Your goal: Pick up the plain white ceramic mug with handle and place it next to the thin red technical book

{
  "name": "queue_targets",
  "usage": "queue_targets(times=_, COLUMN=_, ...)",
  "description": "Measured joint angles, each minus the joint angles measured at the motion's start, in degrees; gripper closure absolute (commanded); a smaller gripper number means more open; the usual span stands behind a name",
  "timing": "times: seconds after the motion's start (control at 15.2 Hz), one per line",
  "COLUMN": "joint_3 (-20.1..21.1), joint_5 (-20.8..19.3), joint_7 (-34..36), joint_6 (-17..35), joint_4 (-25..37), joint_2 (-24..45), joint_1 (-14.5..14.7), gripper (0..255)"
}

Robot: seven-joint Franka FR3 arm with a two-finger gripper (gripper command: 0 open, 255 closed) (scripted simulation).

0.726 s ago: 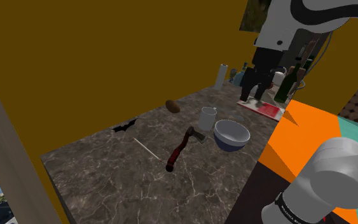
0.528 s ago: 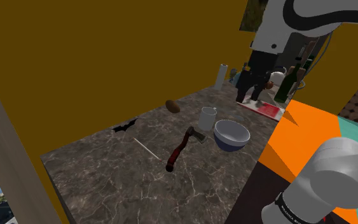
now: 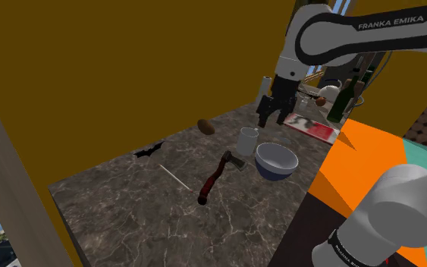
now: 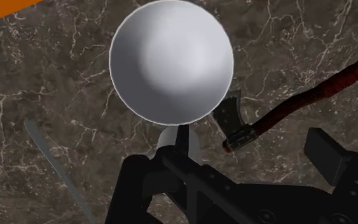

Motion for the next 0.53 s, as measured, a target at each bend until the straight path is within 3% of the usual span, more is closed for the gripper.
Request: queue_targets(times=0.53, joint_3=0.51, joint_5=-2.78, joint_7=2.31, joint_6=14.89, joint_4=4.13, joint_2=15.99, joint_1=-1.91, gripper=0)
